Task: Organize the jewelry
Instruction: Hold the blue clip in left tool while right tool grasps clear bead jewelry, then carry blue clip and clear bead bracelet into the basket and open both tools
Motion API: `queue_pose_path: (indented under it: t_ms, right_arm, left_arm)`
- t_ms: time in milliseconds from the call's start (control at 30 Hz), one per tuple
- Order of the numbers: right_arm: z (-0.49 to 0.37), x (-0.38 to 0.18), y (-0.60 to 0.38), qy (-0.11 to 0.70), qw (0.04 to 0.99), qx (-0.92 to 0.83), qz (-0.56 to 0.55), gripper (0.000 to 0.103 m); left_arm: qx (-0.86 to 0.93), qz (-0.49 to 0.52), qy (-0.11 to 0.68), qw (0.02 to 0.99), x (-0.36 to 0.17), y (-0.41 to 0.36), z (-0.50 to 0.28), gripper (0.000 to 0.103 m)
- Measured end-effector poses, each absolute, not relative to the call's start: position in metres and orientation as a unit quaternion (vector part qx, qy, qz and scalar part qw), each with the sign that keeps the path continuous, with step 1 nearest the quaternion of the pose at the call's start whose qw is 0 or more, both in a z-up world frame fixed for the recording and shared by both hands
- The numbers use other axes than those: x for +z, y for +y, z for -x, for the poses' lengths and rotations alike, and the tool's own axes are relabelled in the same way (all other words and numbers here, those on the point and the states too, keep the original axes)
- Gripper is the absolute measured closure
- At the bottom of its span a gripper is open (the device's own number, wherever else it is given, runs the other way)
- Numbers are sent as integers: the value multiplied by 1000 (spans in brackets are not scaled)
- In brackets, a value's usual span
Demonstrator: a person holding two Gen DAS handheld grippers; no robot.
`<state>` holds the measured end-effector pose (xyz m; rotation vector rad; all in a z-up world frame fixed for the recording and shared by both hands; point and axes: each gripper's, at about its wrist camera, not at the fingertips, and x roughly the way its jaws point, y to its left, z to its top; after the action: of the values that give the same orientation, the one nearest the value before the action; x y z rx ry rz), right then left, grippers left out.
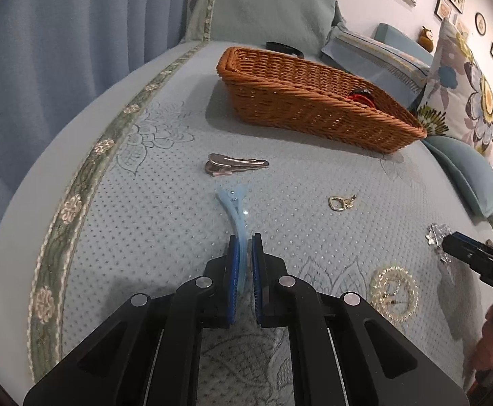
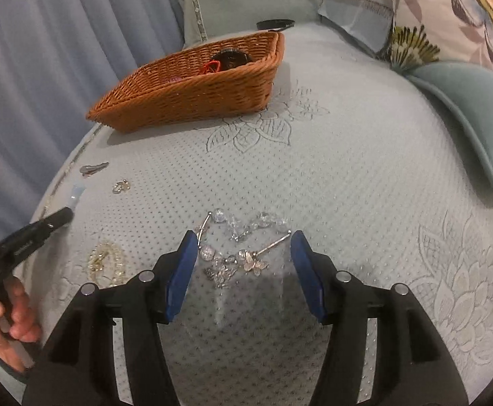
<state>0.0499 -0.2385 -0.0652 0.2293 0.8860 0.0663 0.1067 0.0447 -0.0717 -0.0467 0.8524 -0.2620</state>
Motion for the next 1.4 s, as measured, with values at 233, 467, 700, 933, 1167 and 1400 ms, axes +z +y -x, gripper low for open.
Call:
queue_pose_path:
  t_ms: [233, 467, 700, 933, 1167, 1400]
  right_arm:
    - [-54, -69, -213, 424, 904, 25, -40, 35]
    - [-52, -69, -202, 415, 910, 16, 0, 81]
    - [-48, -61, -210, 403, 913, 52, -43, 87]
    - [-40, -45, -207, 376, 923, 62, -46, 90]
    - [-31, -9, -206, 327, 941, 68, -50, 90]
    - [-55, 58, -207, 256, 962, 80, -53, 90]
  left_arm:
    - [-143, 45, 424, 893, -74, 52, -109, 97]
    - [-132, 24, 418, 899, -73, 45, -106, 97]
    - [-134, 28, 400, 906, -65, 46, -103, 97]
    - [-150, 41, 358, 921, -45, 47, -93, 97]
    - [-160, 46, 317, 934, -19, 42, -86, 97]
    - [-183, 38, 276, 943, 29, 25, -105, 97]
